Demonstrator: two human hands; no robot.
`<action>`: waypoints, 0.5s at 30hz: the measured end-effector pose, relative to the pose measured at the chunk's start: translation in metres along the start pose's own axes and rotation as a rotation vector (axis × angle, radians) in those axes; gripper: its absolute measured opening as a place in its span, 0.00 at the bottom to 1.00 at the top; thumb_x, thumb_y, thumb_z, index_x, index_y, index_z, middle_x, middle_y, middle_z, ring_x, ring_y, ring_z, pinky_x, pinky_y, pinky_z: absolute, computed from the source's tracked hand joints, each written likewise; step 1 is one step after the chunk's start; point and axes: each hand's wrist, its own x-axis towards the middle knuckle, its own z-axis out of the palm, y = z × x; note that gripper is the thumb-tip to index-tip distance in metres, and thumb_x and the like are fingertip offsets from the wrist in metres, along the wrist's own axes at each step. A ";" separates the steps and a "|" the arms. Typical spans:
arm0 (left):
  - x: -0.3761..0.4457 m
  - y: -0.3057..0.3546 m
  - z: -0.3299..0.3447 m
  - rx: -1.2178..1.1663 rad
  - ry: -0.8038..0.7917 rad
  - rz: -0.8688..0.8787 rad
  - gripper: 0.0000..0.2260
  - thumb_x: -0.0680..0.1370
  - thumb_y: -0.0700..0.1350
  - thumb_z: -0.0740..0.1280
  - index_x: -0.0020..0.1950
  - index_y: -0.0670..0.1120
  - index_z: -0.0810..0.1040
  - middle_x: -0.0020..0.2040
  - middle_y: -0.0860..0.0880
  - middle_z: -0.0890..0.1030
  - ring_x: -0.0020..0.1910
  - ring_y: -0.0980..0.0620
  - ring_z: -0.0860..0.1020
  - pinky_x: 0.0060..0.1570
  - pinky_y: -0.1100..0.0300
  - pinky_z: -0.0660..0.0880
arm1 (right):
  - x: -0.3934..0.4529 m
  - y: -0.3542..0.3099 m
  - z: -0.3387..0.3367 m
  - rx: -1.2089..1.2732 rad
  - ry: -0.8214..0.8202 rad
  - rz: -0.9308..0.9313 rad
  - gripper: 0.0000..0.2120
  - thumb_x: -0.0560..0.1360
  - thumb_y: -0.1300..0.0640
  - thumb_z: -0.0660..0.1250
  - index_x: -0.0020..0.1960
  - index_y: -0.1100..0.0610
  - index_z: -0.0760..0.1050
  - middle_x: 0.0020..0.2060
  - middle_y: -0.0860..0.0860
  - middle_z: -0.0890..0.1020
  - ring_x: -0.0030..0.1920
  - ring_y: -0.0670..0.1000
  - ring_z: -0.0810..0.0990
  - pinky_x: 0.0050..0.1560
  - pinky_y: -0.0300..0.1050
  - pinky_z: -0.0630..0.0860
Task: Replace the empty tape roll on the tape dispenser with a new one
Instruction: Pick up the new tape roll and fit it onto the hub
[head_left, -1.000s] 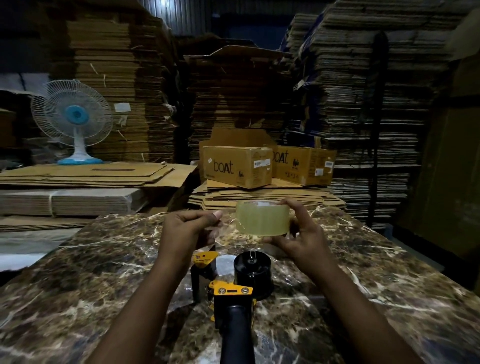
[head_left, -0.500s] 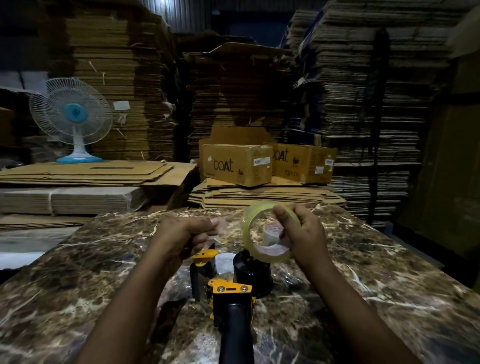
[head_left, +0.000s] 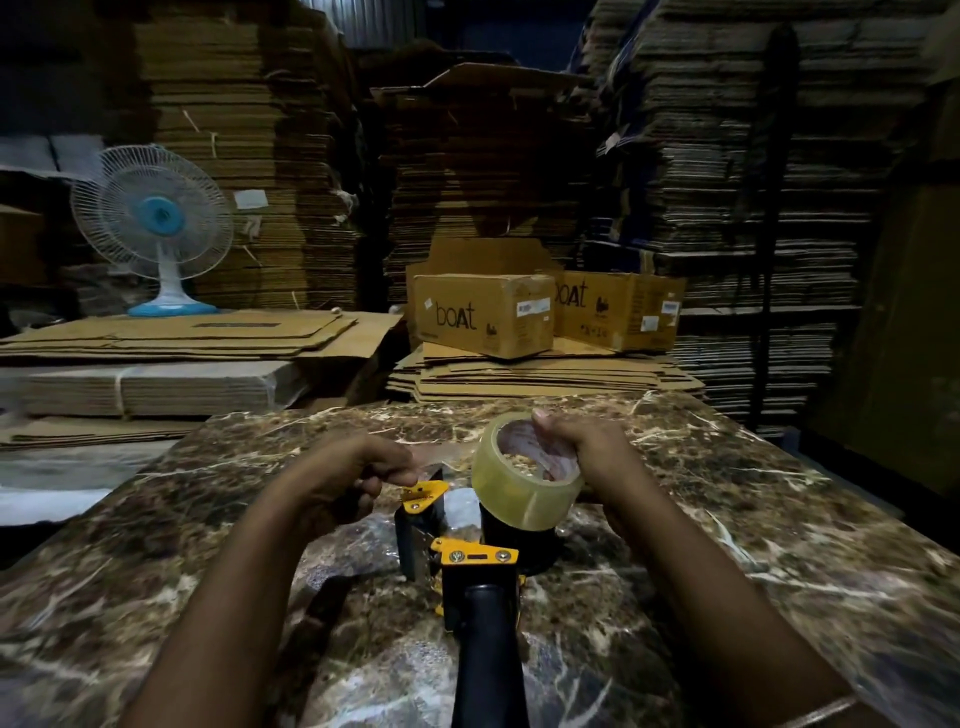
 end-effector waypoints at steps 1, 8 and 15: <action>0.000 0.000 -0.002 0.004 -0.011 -0.017 0.06 0.75 0.37 0.67 0.48 0.35 0.80 0.29 0.48 0.82 0.17 0.60 0.63 0.16 0.70 0.60 | 0.001 -0.001 0.000 -0.014 -0.018 0.034 0.27 0.69 0.47 0.78 0.50 0.72 0.82 0.42 0.65 0.87 0.34 0.56 0.83 0.36 0.44 0.77; -0.003 -0.003 -0.013 0.169 -0.032 -0.075 0.05 0.74 0.37 0.67 0.40 0.39 0.82 0.36 0.45 0.82 0.17 0.60 0.65 0.16 0.70 0.61 | 0.002 -0.001 0.006 -0.132 -0.037 0.109 0.15 0.69 0.46 0.78 0.40 0.59 0.86 0.33 0.51 0.88 0.37 0.55 0.84 0.42 0.47 0.76; -0.002 -0.005 -0.020 0.238 -0.042 -0.051 0.09 0.75 0.38 0.68 0.51 0.33 0.81 0.37 0.41 0.84 0.19 0.58 0.70 0.17 0.69 0.65 | 0.002 0.001 0.004 -0.190 -0.062 0.091 0.17 0.71 0.47 0.76 0.46 0.61 0.85 0.36 0.54 0.86 0.34 0.54 0.82 0.34 0.43 0.75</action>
